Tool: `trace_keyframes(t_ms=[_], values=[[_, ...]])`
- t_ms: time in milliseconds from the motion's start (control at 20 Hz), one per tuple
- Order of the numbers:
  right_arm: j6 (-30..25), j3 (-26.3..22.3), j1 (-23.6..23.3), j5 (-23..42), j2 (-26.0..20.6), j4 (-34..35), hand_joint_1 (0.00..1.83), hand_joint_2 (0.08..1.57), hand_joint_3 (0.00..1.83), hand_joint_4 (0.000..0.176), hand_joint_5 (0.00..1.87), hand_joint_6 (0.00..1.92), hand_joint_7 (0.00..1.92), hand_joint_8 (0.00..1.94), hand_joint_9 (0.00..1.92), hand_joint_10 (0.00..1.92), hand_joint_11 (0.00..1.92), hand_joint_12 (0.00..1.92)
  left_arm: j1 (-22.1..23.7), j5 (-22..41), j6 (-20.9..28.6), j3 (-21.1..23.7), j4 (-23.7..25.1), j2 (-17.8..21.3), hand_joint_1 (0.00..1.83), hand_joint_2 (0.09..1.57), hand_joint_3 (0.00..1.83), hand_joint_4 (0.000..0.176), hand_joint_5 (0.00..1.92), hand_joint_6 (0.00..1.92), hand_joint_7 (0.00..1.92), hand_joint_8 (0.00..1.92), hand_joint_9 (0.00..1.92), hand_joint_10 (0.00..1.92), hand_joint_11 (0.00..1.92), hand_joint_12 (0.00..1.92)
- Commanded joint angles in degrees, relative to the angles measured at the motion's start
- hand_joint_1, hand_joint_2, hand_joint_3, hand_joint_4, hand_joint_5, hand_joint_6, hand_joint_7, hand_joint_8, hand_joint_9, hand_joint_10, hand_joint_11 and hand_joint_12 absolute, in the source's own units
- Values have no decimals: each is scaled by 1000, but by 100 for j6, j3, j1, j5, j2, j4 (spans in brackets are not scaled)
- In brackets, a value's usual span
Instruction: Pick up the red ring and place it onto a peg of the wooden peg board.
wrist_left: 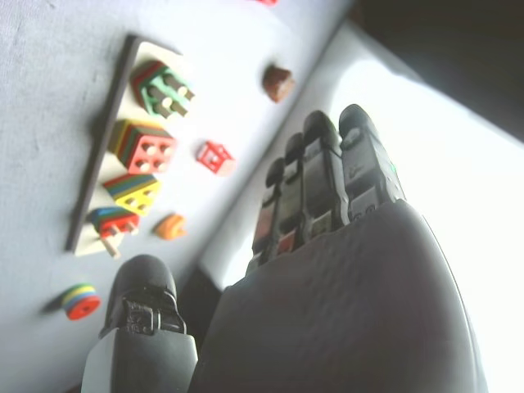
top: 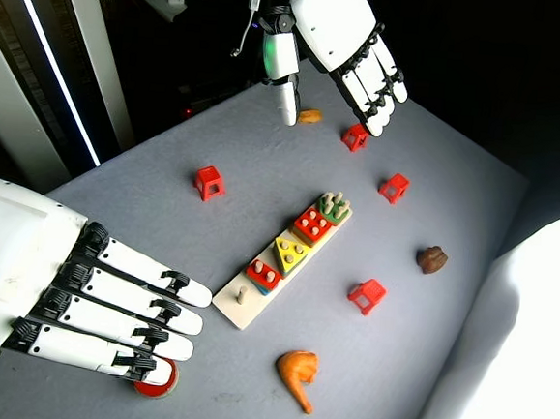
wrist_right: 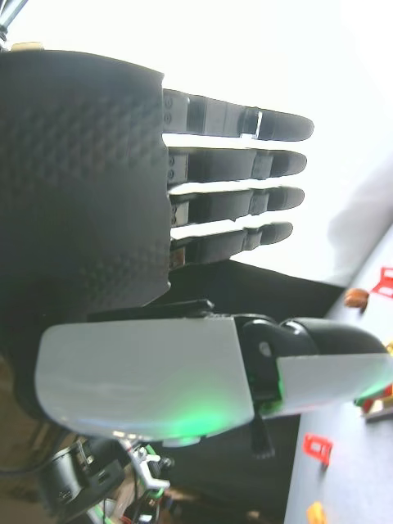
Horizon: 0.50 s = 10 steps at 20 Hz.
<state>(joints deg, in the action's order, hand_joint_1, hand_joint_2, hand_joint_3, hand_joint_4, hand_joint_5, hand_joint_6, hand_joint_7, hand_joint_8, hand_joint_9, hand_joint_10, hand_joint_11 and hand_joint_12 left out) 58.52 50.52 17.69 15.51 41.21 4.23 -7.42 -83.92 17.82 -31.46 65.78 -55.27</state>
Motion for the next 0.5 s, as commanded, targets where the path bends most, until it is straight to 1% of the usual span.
trace_keyframes(t_ms=[0,50,100,250,300,350,400,450], values=[[-104,18,-37,723,-24,-71,221,1095,104,0,236,61,222,62,177,77,0,551,31,-141,-22,15,579,-23,0,1140,196,0,44,55,2,13,0,0,0,0],[-128,32,-22,715,-14,-71,221,1095,104,0,236,61,222,62,177,77,0,551,31,-141,-22,16,579,-23,0,1140,196,0,44,55,2,13,0,0,0,0],[-153,44,-14,663,-3,-71,208,1144,8,0,256,5,234,5,194,12,0,524,30,-148,-22,16,579,-27,0,1209,53,0,52,0,0,0,0,0,0,0],[-158,76,-12,396,53,-73,233,1138,0,0,283,5,252,5,220,9,0,577,30,-163,-22,15,579,-29,0,1213,42,0,41,0,1,0,0,0,0,0],[-158,99,-9,342,74,-73,398,1124,0,0,274,3,238,4,214,5,0,583,30,-163,-22,15,579,-29,0,1213,38,0,52,5,13,5,0,0,0,0],[-160,153,-9,216,115,-68,853,1069,0,0,204,0,140,0,122,1,0,474,30,-163,-22,13,578,-29,0,1216,37,0,48,2,19,7,0,0,0,0],[-160,240,-1,101,172,-5,1201,1028,0,0,110,0,27,0,24,0,0,268,30,-163,-21,10,578,-29,0,1218,35,0,33,0,17,6,0,0,0,0],[-160,350,25,30,232,117,1278,995,0,0,61,0,5,0,4,0,0,208,31,-163,-21,6,578,-29,0,1221,34,0,13,0,7,1,0,0,0,0]])
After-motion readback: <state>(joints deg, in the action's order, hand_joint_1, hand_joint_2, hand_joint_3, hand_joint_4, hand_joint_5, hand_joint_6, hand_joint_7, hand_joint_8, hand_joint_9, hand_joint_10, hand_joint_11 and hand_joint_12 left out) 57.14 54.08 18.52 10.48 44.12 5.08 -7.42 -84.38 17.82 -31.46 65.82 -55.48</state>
